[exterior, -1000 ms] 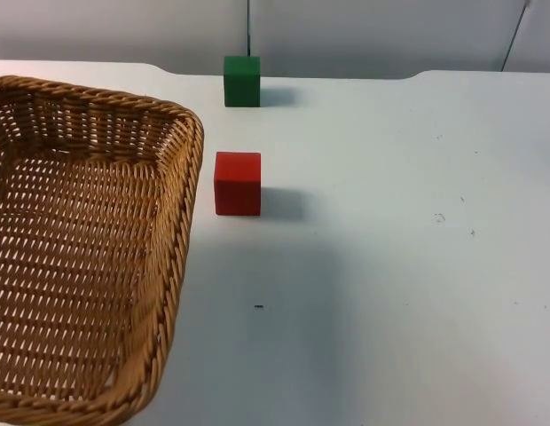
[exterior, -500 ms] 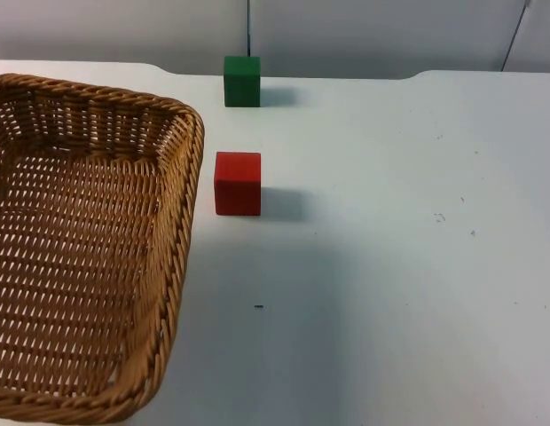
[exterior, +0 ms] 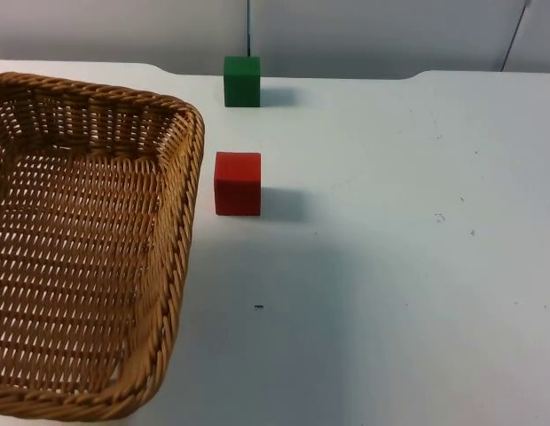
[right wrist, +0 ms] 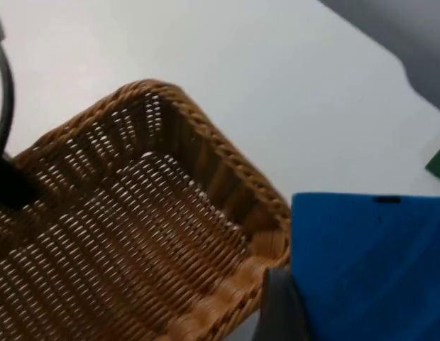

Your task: Pick up the basket with the left hand and place the blue cube into the basket with the right hand.

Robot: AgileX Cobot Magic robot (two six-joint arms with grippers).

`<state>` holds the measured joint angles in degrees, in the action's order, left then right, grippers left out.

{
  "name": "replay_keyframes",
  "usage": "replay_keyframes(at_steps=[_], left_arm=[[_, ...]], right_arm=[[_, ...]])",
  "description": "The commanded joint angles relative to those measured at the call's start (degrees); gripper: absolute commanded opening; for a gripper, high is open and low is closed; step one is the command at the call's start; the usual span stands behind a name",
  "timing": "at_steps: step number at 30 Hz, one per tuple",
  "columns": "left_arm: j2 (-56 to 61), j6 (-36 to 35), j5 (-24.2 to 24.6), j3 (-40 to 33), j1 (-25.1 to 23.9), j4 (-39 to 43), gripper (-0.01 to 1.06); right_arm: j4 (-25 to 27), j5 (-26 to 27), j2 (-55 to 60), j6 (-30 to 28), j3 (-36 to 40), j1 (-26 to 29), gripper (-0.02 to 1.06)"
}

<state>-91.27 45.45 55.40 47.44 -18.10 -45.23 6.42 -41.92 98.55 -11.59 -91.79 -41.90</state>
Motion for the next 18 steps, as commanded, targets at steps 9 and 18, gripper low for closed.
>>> replay_keyframes(at_steps=[9,18], left_arm=[[0.2,0.1,0.8,0.5,-0.1,-2.1,0.0],[0.2,0.1,0.8,0.5,-0.1,-2.5,0.0]], right_arm=[[10.2,18.9,1.2,-5.3,16.3,-4.2,0.0],[10.6,29.7,10.0,-3.6,16.3,-9.2,0.0]])
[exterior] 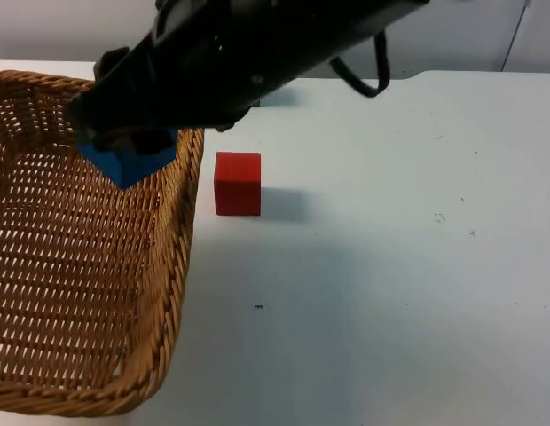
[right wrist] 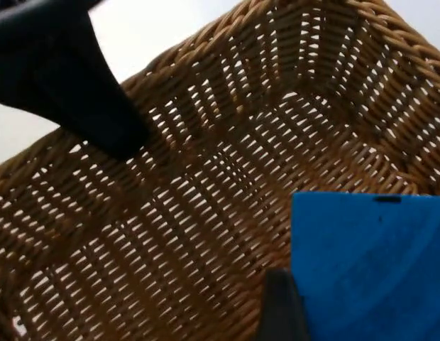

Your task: Pick up the basket with the left hand and place the blue cube into the basket with the right hand.

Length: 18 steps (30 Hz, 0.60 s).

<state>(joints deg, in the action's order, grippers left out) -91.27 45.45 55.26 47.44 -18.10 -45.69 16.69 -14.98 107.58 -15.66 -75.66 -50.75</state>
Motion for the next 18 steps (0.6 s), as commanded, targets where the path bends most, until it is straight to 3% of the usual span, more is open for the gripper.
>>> replay_keyframes(at_steps=[1,8,18], left_arm=[[0.2,0.1,0.9,0.5,-0.1,-2.1,0.0],[0.2,0.1,0.8,0.5,-0.1,-2.1,0.0],[0.2,0.1,0.8,0.5,-0.1,-2.2,0.0]], right_arm=[[1.2,4.2,2.1,0.9,0.2,-0.4,0.0],[3.2,10.8,7.0,1.3,-0.1,-0.4,0.0],[3.2,5.0,13.9,2.2,-9.2,-0.4,0.01]])
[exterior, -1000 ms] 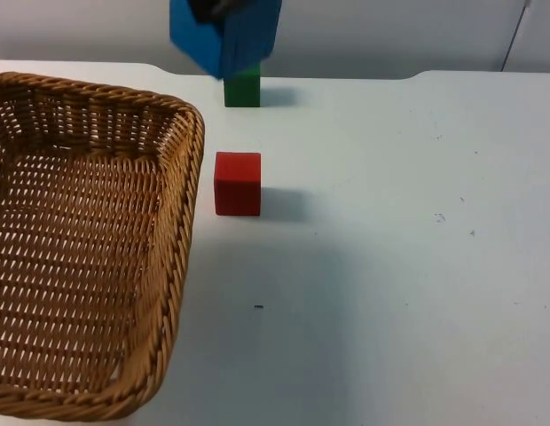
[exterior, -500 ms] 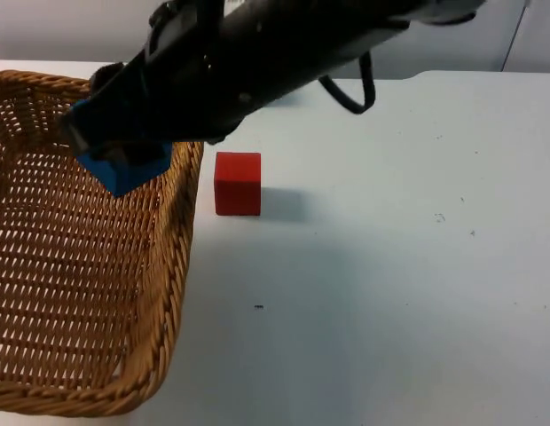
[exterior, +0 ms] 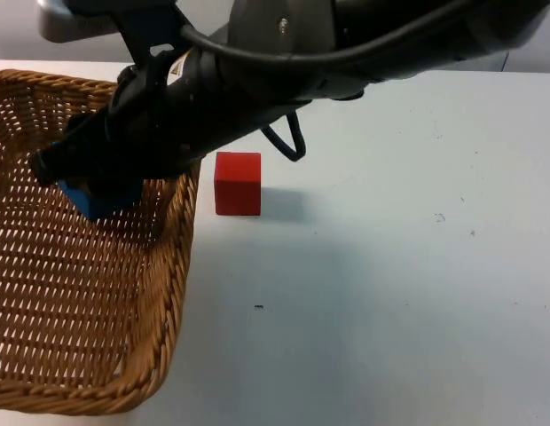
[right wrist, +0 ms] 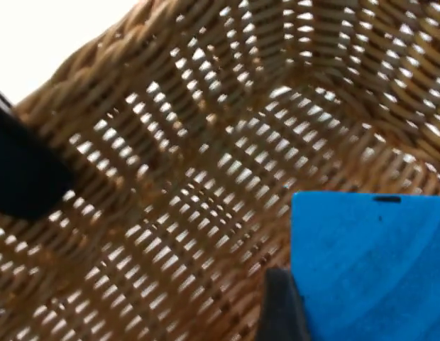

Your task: Pick up the basket with the left hand and place the blue cube into the basket with the right hand.

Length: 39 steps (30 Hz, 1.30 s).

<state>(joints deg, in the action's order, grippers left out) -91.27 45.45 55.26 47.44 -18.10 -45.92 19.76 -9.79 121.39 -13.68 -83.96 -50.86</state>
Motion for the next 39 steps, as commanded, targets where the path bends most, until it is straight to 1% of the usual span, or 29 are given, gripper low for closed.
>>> replay_keyframes(at_steps=[1,3,4,8,9,11,12,13,15,18,21,22,23,24,25,27,28,32,33,35,37,38,39], left_arm=[[0.2,0.1,0.8,0.5,-0.1,-2.0,0.0],[0.2,0.1,0.8,0.5,-0.1,-2.0,0.0],[0.2,0.1,0.8,0.5,-0.1,-2.0,0.0],[0.2,0.1,0.7,0.5,-0.1,-1.9,0.0],[0.2,0.1,0.7,0.5,-0.1,-1.9,0.0],[0.2,0.1,0.6,0.5,-0.1,-1.9,0.0],[0.2,0.1,0.6,0.5,-0.1,-1.9,0.0],[0.2,0.1,0.6,0.5,-0.1,-1.9,0.0],[0.2,0.1,0.5,0.5,-0.1,-1.9,0.0],[0.2,0.1,0.4,0.5,-0.1,-1.9,0.0],[0.2,0.1,0.0,0.5,-0.1,-1.9,0.0],[0.2,0.1,0.0,0.5,-0.1,-1.9,0.0],[0.2,0.1,-0.2,0.5,-0.1,-1.9,0.0],[0.2,0.1,-0.3,0.5,-0.1,-1.9,0.0],[0.2,0.1,-0.5,0.5,-0.1,-1.9,0.0],[0.0,0.1,-0.7,0.5,-0.1,-1.9,0.0],[0.0,0.1,-0.7,0.5,-0.1,-1.9,0.0],[-1.9,0.2,-0.7,0.5,-0.1,-1.9,0.0],[-1.9,0.2,-0.7,0.5,-0.1,-1.9,0.0],[-2.8,0.7,-0.9,0.5,-0.1,-2.2,0.0],[-3.8,1.0,-1.1,0.5,-0.1,-2.4,0.0],[-3.8,1.0,-1.1,0.5,-0.1,-2.4,0.0],[-4.1,1.1,-1.6,0.5,-0.1,-2.4,0.0]], right_arm=[[0.1,-1.1,0.6,0.2,-1.9,-0.3,0.05],[0.1,-2.2,1.2,0.2,-3.5,-0.3,0.18],[0.1,-2.2,1.2,0.2,-3.5,-0.3,0.18],[0.1,-2.3,1.4,0.2,-3.5,-0.3,0.54],[0.1,-2.3,1.4,0.2,-3.5,-0.3,0.54],[0.0,-2.4,1.4,0.2,-3.5,-0.3,0.7],[0.0,-2.4,1.2,0.2,-3.5,-0.3,0.75],[0.0,-2.4,1.2,0.2,-3.5,-0.3,0.75],[-0.1,-2.4,0.6,0.2,-3.5,-0.3,0.81],[-0.6,-3.1,-1.1,0.1,-3.5,-0.3,0.81],[-3.4,-4.8,-5.0,-0.3,-3.5,-0.3,0.81],[-3.4,-4.8,-5.0,-0.3,-3.5,-0.3,0.81],[-5.2,-6.2,-7.3,-0.3,-3.5,-0.3,0.79],[-5.9,-6.6,-8.2,-0.3,-3.5,-0.3,0.77],[-7.8,-7.1,-10.1,-0.3,-3.2,-0.3,0.74],[-13.7,-7.1,-14.4,-0.3,-1.2,-0.3,0.66],[-13.7,-7.1,-14.4,-0.3,-1.2,-0.3,0.66],[-16.3,-6.7,-21.0,-0.3,4.8,-0.1,0.66],[-16.3,-6.7,-21.0,-0.3,4.8,-0.1,0.66],[-17.1,-4.9,-24.8,-0.3,9.7,-0.1,0.66],[-17.1,-1.8,-28.7,-0.3,14.9,-0.1,0.66],[-17.1,-1.8,-28.7,-0.3,14.9,-0.1,0.66],[-17.0,0.2,-32.2,-0.3,19.0,-0.1,0.66]])
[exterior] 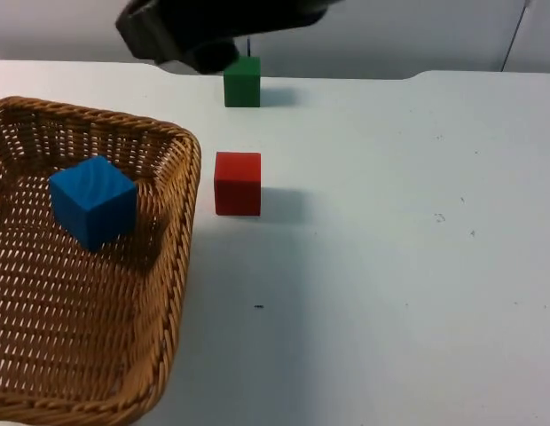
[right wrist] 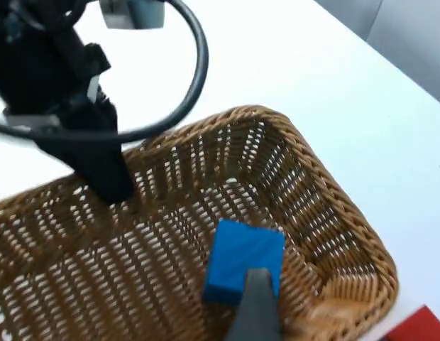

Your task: Pick up the basket with the left hand and place the blue cube into the basket with the right hand.

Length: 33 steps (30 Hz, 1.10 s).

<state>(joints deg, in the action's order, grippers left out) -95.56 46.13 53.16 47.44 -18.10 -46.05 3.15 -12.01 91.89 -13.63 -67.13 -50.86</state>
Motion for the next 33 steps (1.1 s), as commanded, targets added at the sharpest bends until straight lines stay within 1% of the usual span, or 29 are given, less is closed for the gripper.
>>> replay_keyframes(at_steps=[1,3,4,8,9,13,14,18,19,21,24,33], left_arm=[[-0.3,0.4,0.1,0.5,-0.1,-2.2,0.0],[-1.2,0.6,-0.5,0.5,-0.1,-2.2,0.0],[-1.2,0.6,-0.5,0.5,-0.1,-2.2,0.0],[-2.9,1.5,-2.1,0.5,-0.1,-2.2,0.0],[-2.9,1.5,-2.1,0.5,-0.1,-2.2,0.0],[-4.4,2.6,-4.3,0.5,-0.1,-1.6,0.0],[-4.4,2.6,-4.3,0.5,-0.1,-1.6,0.0],[-4.5,2.6,-10.4,0.5,-0.1,-1.3,0.0],[-4.5,2.6,-10.4,0.5,-0.1,-1.3,0.0],[-4.5,2.6,-13.0,0.5,-0.2,-0.9,0.0],[-5.3,3.0,-15.0,0.5,-0.2,-0.4,0.0],[-10.9,3.5,-17.8,0.5,-0.2,0.5,0.0]], right_arm=[[-0.1,3.4,-4.8,-0.3,4.8,-0.1,0.66],[0.0,4.1,-9.7,0.2,9.0,-0.1,0.66],[0.0,4.1,-9.7,0.2,9.0,-0.1,0.66],[1.3,3.9,-18.9,0.2,16.6,-0.1,0.66],[1.3,3.9,-18.9,0.2,16.6,-0.1,0.66],[1.5,4.2,-27.5,0.2,22.6,-0.1,0.66],[1.5,4.2,-27.5,0.2,22.6,-0.1,0.66],[1.6,4.2,-37.0,0.2,27.7,-0.1,0.66],[1.6,4.2,-37.0,0.2,27.7,-0.1,0.66],[1.6,4.1,-41.0,1.7,29.4,-0.1,0.66],[1.6,2.8,-45.7,3.1,30.9,-0.1,0.66],[1.6,-0.4,-52.2,3.1,31.6,-0.1,0.66]])
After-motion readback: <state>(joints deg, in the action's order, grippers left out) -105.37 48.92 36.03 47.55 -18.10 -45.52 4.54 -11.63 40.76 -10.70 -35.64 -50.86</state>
